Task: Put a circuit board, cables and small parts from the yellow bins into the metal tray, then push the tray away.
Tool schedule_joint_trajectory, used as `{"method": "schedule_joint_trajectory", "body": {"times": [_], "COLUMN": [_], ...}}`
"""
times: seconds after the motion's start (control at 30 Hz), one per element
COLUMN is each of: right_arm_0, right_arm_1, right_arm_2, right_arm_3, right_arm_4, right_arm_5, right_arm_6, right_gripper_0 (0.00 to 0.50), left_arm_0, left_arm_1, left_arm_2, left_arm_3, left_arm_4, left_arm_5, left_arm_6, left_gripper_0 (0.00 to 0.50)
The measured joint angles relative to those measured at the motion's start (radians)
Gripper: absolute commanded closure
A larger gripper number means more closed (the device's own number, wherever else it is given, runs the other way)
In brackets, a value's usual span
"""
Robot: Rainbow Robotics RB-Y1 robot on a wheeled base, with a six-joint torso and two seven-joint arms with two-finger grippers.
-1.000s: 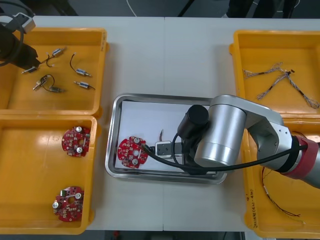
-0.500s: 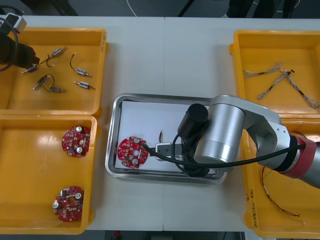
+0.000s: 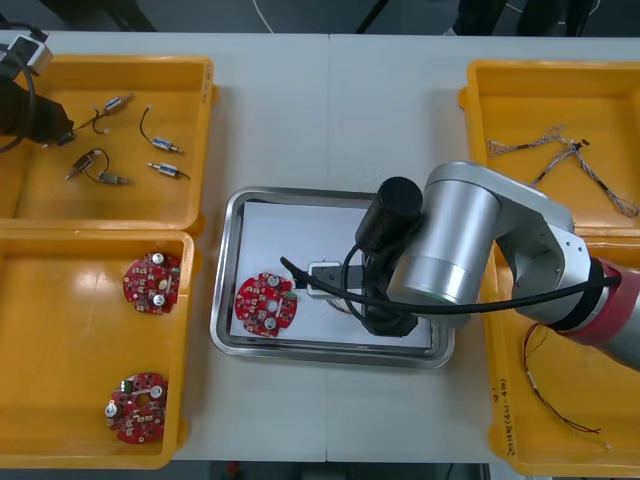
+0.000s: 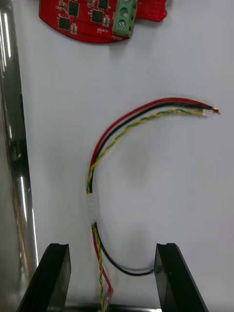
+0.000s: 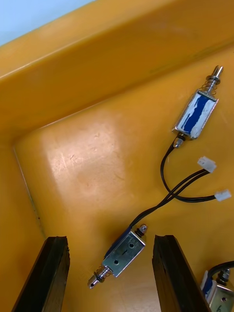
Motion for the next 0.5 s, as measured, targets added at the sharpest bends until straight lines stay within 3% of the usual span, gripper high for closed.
{"method": "schedule_joint_trajectory", "body": {"times": [0.3,0.5], "right_arm_0": [0.006,0.03], "right_arm_1": [0.001,0.001], "right_arm_2": [-0.179,-0.323], "right_arm_3": [-0.114,-0.203], "right_arm_4": [0.003,0.003], "right_arm_5": [0.275,0.302], "right_arm_6": [-0.001,-0.001], "right_gripper_0": [0.0,0.0], "left_arm_0": [0.0,-0.001], "left_arm_1": [-0.023,-0.025], "left_arm_2": [-0.003,-0.034], "left_arm_3": [0.033,0.039], "left_arm_4": [0.002,0.012], "left_arm_5": [-0.054,-0.062], "left_arm_6": [-0.002,-0.002], "left_gripper_0": [0.0,0.0]}}
